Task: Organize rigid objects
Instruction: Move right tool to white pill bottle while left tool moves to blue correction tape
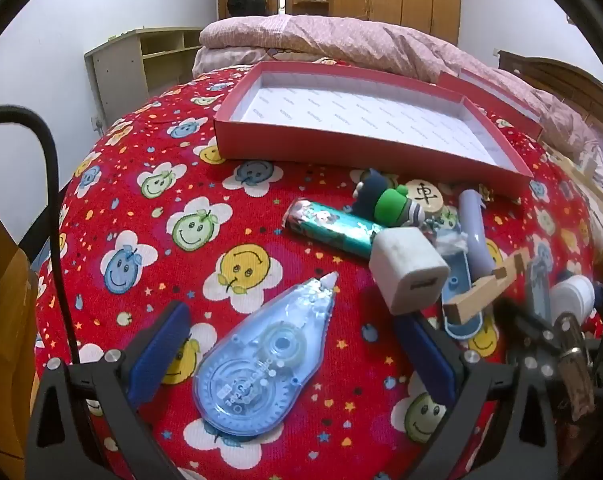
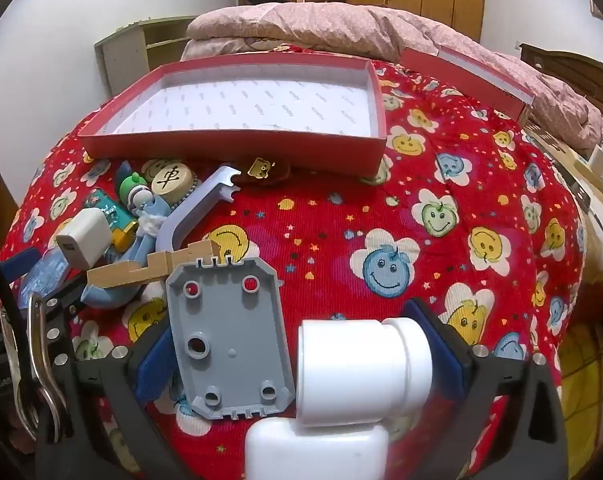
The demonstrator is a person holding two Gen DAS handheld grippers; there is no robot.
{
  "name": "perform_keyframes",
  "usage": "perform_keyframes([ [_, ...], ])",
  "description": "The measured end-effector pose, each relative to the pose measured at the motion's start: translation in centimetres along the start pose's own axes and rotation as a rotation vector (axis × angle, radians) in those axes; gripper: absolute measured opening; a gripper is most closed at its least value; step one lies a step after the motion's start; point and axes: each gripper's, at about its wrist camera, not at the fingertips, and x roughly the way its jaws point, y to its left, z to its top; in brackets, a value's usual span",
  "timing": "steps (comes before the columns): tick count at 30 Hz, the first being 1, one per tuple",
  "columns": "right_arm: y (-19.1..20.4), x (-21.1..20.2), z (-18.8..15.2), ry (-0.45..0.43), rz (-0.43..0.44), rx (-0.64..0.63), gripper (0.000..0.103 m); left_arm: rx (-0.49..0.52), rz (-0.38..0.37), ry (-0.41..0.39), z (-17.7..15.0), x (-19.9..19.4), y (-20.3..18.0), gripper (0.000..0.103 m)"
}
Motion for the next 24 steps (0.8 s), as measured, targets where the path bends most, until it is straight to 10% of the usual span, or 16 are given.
perform_keyframes([
  [24, -0.2, -0.3, -0.3, -0.004, 0.009, 0.002, 0.103, 0.016, -0.024, 0.018, 0.3, 0.0, 0.2, 0.102],
])
